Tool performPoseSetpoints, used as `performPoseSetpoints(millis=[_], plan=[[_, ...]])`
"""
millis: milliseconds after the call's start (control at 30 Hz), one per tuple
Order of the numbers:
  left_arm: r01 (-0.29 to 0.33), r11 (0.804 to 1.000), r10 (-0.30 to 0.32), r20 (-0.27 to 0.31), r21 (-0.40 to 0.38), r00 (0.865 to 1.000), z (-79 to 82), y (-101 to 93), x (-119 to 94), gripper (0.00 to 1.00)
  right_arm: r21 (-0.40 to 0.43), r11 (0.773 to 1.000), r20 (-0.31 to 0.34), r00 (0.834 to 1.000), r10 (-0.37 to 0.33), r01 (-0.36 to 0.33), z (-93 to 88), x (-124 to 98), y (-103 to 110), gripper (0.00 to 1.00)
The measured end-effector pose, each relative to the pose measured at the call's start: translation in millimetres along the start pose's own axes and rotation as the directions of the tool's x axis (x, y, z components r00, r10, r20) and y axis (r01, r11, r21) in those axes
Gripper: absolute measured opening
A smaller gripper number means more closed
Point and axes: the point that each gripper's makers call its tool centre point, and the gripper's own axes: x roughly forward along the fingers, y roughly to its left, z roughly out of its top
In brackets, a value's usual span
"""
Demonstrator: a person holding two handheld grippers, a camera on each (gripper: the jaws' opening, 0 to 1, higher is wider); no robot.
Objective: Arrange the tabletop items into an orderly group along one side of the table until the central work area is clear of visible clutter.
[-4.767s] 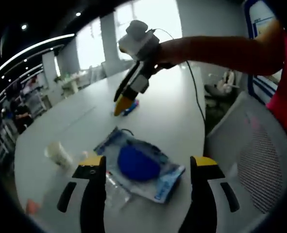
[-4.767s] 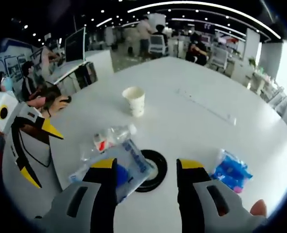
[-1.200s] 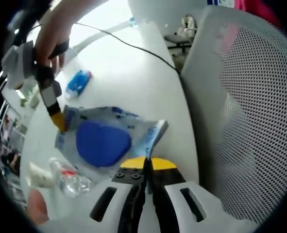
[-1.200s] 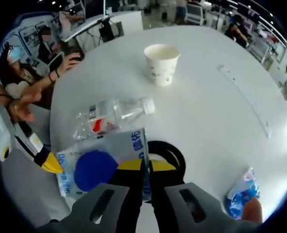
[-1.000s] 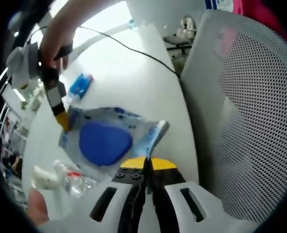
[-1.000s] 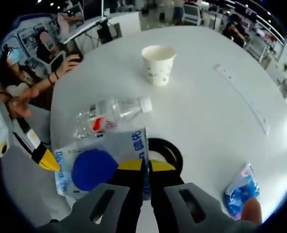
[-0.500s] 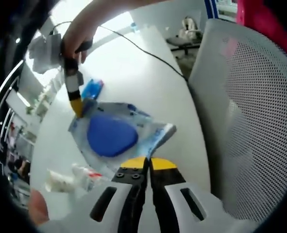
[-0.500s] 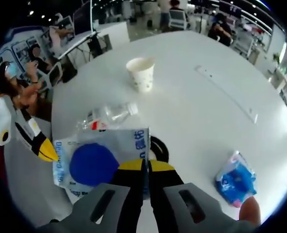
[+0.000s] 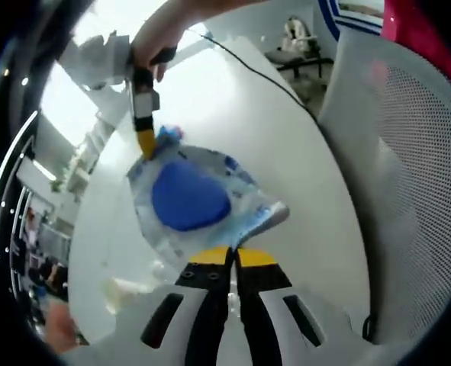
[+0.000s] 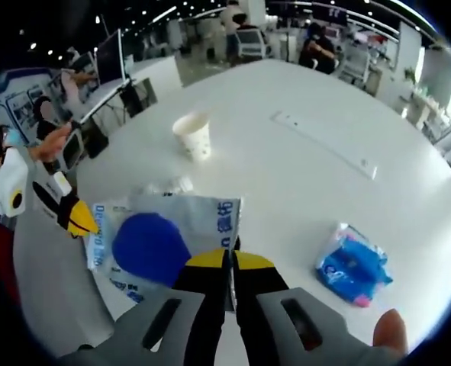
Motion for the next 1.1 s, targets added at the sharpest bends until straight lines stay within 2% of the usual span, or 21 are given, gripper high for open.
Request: performPoseSetpoints(millis=[100, 267, 367, 467, 567, 733, 867, 1100], plan=[[-0.004, 1.0, 0.004, -0.002, 0.003, 1.0, -1.0, 9.4, -0.6, 0.0, 0.028, 1.0, 0.023, 1.0, -0.015, 0.014, 4.4, -5.9, -7.4, 0.03], [-0.012, 1.0, 0.012, 0.004, -0.011, 1.0, -4.3, 39.5, -0.9, 0.0, 0.067, 0.997, 0.048, 0.998, -0.041, 0.038, 11.0, -10.8, -20.3, 0.03], [-0.018, 0.998, 0.02, 0.02, -0.064, 1.0, -7.4, 63.3, 0.4, 0.0, 0.094, 0.994, 0.058, 0.997, -0.059, 0.053, 13.0, -12.2, -29.0, 0.03], [-0.033, 0.996, 0.035, 0.02, -0.084, 0.999, -10.6, 85.5, 1.1, 0.0, 0.125, 0.99, 0.075, 0.995, -0.07, 0.06, 15.2, -12.9, -37.1, 0.03], [-0.049, 0.992, 0.052, 0.019, -0.114, 0.998, -15.9, 110.0, 4.2, 0.0, 0.187, 0.981, 0.112, 0.991, -0.079, 0.057, 20.5, -13.5, -47.8, 0.03], [-0.055, 0.988, 0.056, 0.006, -0.143, 0.998, -25.5, 138.8, 13.8, 0.0, 0.247, 0.968, 0.145, 0.986, -0.087, 0.049, 25.7, -13.0, -60.0, 0.03], [-0.049, 0.98, 0.053, 0.014, -0.191, 0.998, -30.0, 155.9, 22.7, 0.0, 0.282, 0.958, 0.156, 0.982, -0.105, 0.058, 27.3, -10.5, -69.6, 0.03], [-0.038, 0.968, 0.038, -0.006, -0.249, 0.999, -41.9, 173.2, 44.9, 0.0, 0.33, 0.941, 0.152, 0.98, -0.126, 0.07, 27.2, 2.4, -84.2, 0.03]])
